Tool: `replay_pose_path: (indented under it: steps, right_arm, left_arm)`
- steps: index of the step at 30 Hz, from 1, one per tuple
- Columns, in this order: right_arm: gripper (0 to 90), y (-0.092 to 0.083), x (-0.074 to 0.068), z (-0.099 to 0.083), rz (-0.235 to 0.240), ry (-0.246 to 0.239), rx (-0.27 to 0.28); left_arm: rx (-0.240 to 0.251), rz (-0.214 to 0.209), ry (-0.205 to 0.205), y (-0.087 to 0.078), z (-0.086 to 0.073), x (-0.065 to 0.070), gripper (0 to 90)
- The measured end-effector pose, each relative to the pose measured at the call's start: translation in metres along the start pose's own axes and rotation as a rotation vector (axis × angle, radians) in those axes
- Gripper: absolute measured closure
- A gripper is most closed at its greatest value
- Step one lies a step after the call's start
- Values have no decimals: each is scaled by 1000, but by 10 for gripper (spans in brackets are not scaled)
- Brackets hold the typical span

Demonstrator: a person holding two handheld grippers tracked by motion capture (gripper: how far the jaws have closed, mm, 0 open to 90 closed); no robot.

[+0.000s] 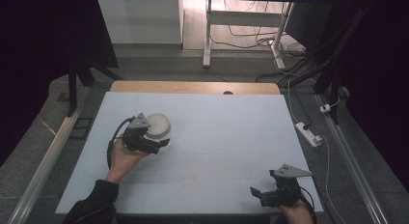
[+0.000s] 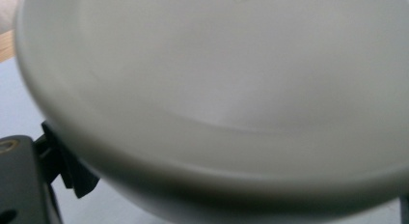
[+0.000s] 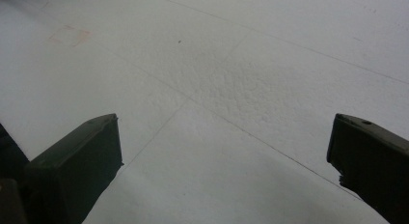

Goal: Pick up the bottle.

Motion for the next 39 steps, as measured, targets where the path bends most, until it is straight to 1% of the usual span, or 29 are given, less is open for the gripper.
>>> replay_pose_path:
  steps: [7,15,25,39]
  right_arm:
    - [0,0,0,0,2,1,-3]
    - [0,0,0,0,1,0,-2]
    - [0,0,0,0,1,0,-3]
    - [0,0,0,0,2,0,-2]
  left_arm:
    - [-3,-54,23,8,8,18,74]
    - [-4,-107,33,18,15,35,74]
    - [-15,-160,57,28,22,55,74]
    - [-27,-217,88,38,27,78,73]
Point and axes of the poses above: each handheld gripper's, and its own axes: y roughly forward along the jaws, z roughly out of its top, x roughly to its right, the point moved 7 cm from there along y, roughly forward along the jaws, and after that the axes turned 11 degrees about x, right-handed, at the moved point
